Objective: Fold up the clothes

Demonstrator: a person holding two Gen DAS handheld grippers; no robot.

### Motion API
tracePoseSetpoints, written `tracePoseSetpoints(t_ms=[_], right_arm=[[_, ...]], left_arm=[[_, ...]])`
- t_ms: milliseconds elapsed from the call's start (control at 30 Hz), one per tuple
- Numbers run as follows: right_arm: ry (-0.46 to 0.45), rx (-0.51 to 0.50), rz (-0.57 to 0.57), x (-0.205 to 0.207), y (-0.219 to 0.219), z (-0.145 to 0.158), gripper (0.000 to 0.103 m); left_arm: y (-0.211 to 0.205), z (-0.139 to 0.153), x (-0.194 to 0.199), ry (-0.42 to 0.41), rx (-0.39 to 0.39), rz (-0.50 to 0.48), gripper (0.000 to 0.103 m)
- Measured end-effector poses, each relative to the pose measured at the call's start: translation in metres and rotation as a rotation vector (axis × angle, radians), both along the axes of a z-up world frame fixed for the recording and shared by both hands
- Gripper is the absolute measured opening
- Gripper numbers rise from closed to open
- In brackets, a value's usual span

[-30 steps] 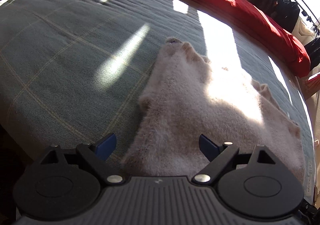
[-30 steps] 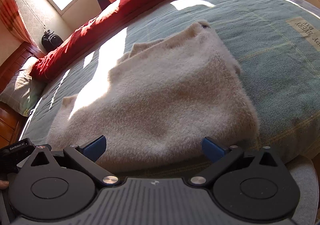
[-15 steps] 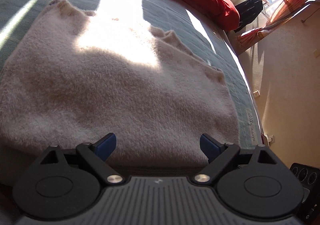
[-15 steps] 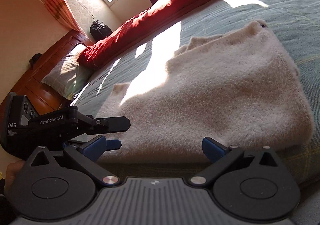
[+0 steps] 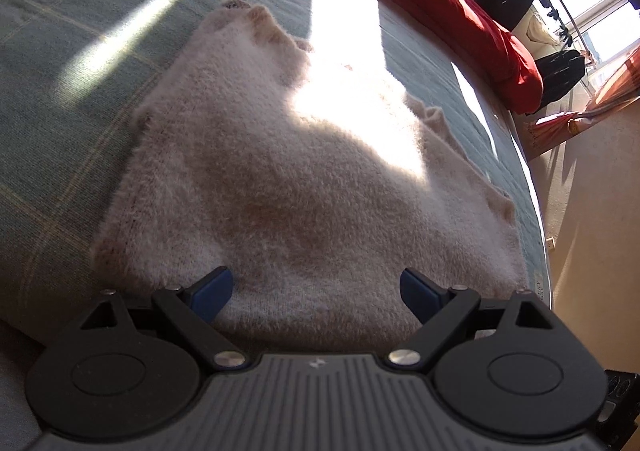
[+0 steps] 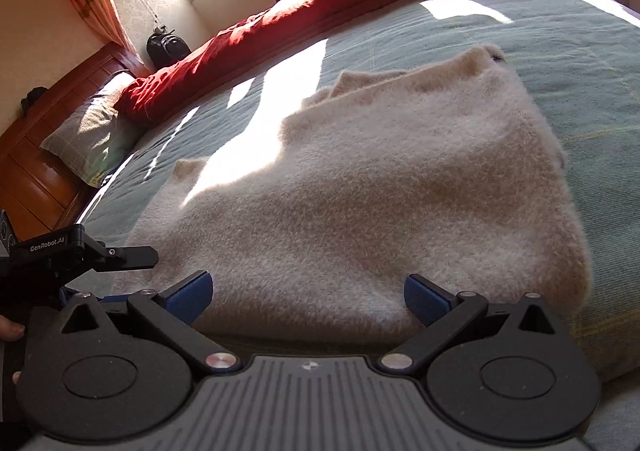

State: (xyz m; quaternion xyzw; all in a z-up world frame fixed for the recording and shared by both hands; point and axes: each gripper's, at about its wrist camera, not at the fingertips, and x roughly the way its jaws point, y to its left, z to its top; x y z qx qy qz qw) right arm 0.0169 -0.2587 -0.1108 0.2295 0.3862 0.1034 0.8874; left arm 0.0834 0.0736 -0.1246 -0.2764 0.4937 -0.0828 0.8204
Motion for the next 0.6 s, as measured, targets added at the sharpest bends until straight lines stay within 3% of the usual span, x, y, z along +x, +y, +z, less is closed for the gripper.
tracePoseSetpoints(t_ms=[133, 233, 333, 433, 600], right_arm=[[-0.043, 0.067, -0.127, -0.007, -0.031, 0.005, 0.103], [-0.031, 0.033, -0.195, -0.005, -0.035, 0.003, 0.103], [0.03, 0.024, -0.226, 0.0, -0.039, -0.009, 0.103], [0.036, 0.054, -0.241, 0.0, -0.043, -0.013, 0.103], [0.042, 0.045, -0.24, 0.001, -0.04, -0.015, 0.103]], left_arm=[[-0.017, 0.01, 0.0, -0.037, 0.044, -0.058, 0.091], [-0.023, 0.01, 0.002, -0.042, 0.063, -0.082, 0.091], [-0.013, 0.0, 0.002, -0.004, 0.097, -0.034, 0.091], [0.0, -0.003, 0.0, -0.004, 0.033, 0.011, 0.091], [-0.011, 0.015, 0.007, -0.053, 0.074, -0.027, 0.091]])
